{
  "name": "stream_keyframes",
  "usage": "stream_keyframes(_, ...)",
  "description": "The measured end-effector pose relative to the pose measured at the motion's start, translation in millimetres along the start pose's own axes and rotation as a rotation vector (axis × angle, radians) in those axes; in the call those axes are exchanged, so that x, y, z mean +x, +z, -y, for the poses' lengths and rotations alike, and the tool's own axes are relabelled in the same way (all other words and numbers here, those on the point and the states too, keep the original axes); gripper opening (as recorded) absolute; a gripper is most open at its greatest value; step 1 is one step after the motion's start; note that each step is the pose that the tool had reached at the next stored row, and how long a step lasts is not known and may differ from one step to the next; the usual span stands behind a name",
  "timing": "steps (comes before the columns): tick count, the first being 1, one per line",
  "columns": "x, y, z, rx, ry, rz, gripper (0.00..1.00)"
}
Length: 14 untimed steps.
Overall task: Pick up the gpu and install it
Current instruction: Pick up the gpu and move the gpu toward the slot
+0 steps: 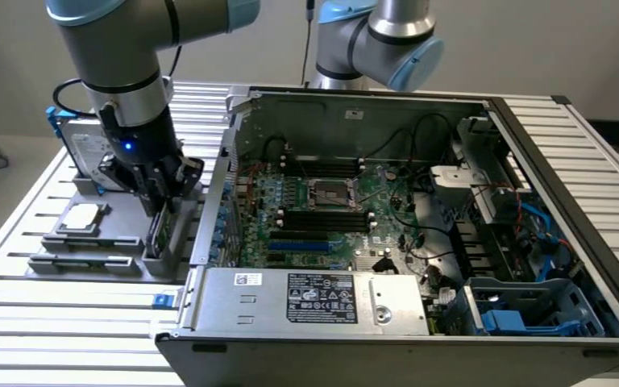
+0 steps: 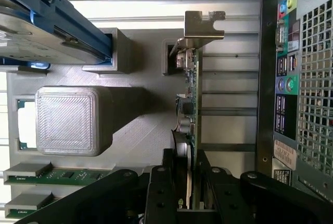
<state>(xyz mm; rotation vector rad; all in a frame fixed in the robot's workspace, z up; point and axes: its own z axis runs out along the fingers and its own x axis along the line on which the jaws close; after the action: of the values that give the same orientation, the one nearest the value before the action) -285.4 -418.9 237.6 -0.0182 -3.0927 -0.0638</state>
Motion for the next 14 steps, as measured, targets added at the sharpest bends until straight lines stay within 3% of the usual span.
stream_keyframes(14,0.0,0.0,0.0,0.0,0.0,0.0001,0.26)
